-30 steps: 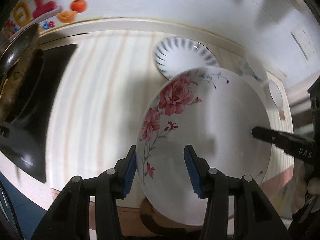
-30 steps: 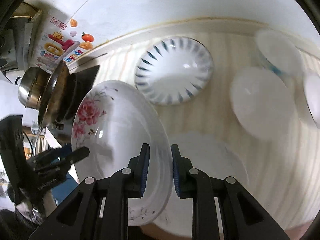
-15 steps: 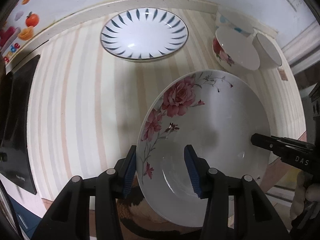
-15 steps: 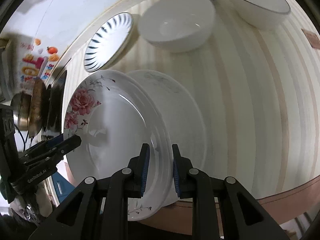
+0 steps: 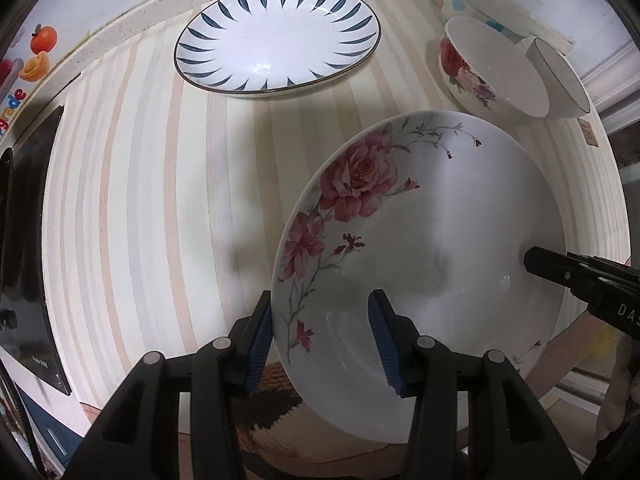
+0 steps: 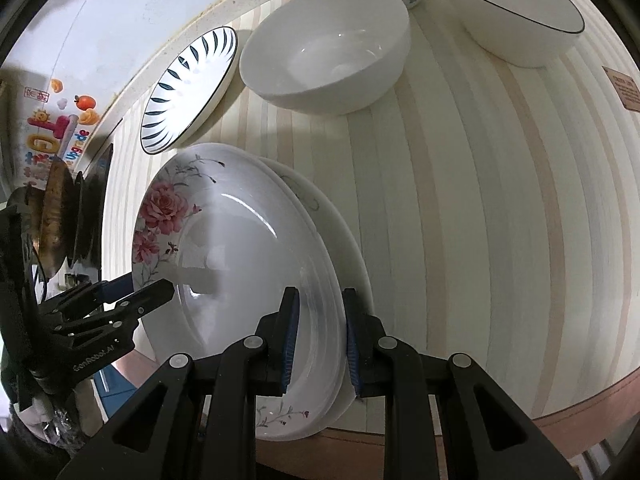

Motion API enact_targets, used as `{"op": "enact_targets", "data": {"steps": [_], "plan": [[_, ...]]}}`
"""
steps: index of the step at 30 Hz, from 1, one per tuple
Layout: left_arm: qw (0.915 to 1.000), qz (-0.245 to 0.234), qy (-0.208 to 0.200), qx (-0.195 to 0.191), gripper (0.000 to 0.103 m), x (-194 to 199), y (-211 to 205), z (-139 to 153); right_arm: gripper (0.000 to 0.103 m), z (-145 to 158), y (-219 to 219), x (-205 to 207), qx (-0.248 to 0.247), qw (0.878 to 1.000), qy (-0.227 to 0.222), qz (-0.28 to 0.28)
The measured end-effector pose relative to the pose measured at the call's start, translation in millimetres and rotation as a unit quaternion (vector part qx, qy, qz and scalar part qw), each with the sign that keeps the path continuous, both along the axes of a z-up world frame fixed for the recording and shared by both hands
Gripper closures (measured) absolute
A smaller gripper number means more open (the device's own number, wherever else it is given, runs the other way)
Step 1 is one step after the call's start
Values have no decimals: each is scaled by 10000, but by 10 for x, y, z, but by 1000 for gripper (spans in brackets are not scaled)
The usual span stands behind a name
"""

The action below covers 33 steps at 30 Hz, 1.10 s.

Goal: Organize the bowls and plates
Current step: 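Carry the two stacked plates with the right tool toward the blue-striped plate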

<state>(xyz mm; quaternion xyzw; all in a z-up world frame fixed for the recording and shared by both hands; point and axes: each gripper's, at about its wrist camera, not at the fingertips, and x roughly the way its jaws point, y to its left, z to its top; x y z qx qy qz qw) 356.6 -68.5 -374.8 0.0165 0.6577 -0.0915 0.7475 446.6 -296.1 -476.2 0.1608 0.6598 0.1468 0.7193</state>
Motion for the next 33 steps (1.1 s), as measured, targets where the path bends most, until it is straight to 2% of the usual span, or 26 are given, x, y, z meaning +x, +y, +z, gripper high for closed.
{"op": "enact_targets", "data": {"steps": [22, 29, 33], "plan": [[9999, -86, 15, 102, 59, 49, -127, -187, 78, 17, 59, 6, -175, 9997, 109, 128], [9999, -103, -5, 82, 59, 18, -81, -174, 78, 37, 89, -20, -331, 9990, 178, 252], [10000, -82, -14, 13, 59, 28, -43, -55, 78, 55, 59, -63, -302, 9989, 237, 264]]}}
